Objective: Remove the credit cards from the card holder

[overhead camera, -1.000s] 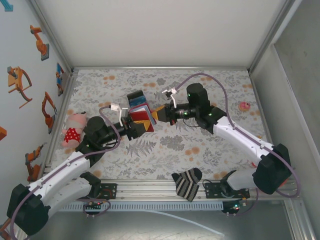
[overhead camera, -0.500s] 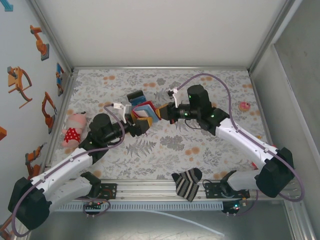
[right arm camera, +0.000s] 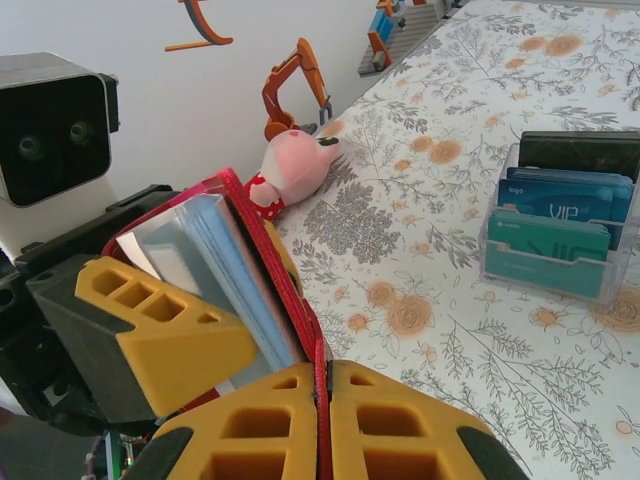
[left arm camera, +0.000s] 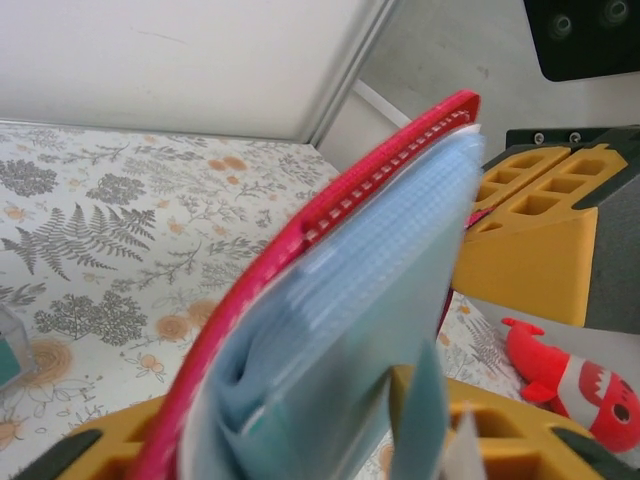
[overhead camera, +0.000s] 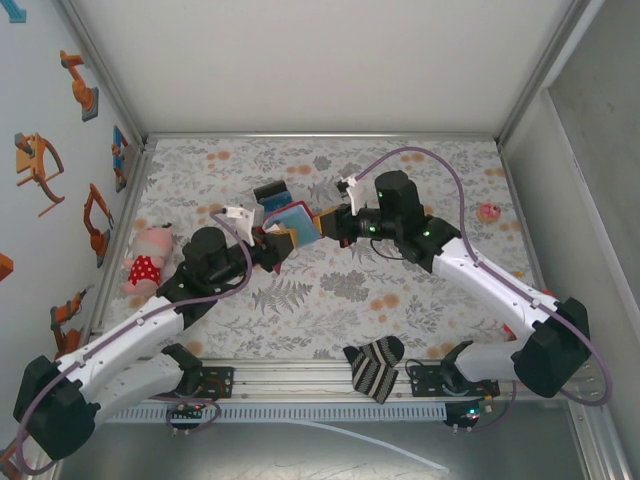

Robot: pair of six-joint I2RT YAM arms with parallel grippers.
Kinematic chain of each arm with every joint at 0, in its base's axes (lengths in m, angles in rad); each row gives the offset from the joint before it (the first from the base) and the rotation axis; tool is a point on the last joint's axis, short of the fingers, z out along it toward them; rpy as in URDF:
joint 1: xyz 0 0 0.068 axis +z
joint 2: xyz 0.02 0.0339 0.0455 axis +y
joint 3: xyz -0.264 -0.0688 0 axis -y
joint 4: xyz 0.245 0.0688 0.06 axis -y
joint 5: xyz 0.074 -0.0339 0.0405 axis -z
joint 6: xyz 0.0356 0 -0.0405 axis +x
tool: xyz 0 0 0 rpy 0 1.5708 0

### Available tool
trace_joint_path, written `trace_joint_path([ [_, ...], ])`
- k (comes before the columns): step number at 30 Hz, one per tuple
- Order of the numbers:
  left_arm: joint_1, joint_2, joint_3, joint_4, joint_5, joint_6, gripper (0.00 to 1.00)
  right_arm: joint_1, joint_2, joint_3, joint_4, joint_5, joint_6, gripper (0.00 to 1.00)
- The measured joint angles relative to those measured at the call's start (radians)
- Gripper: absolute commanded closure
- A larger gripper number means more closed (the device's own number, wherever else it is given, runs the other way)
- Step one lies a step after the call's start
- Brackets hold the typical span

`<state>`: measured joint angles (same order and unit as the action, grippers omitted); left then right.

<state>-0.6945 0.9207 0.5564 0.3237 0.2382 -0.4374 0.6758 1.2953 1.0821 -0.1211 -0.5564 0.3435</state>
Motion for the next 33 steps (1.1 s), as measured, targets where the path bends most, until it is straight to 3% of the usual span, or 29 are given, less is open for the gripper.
trace_joint_path([
  [4, -0.002, -0.017, 0.000, -0.006, -0.009, -0.001, 0.82, -0.003, 0.000, 0.000, 0.003, -0.004, -0.005, 0.98],
  [7, -0.003, -0.021, -0.003, -0.002, -0.009, -0.002, 0.87, -0.006, 0.000, 0.001, 0.006, -0.032, -0.015, 0.80],
  [10, -0.003, -0.023, -0.010, 0.013, 0.002, -0.005, 0.89, -0.007, 0.000, 0.004, 0.006, -0.067, -0.033, 0.72],
  [28, 0.003, -0.051, -0.042, 0.088, 0.117, -0.021, 0.93, -0.015, 0.000, 0.006, 0.035, -0.124, -0.061, 0.73],
  [33, 0.003, -0.060, -0.043, 0.100, 0.151, -0.021, 0.97, -0.018, 0.000, 0.009, 0.028, -0.109, -0.084, 0.65],
])
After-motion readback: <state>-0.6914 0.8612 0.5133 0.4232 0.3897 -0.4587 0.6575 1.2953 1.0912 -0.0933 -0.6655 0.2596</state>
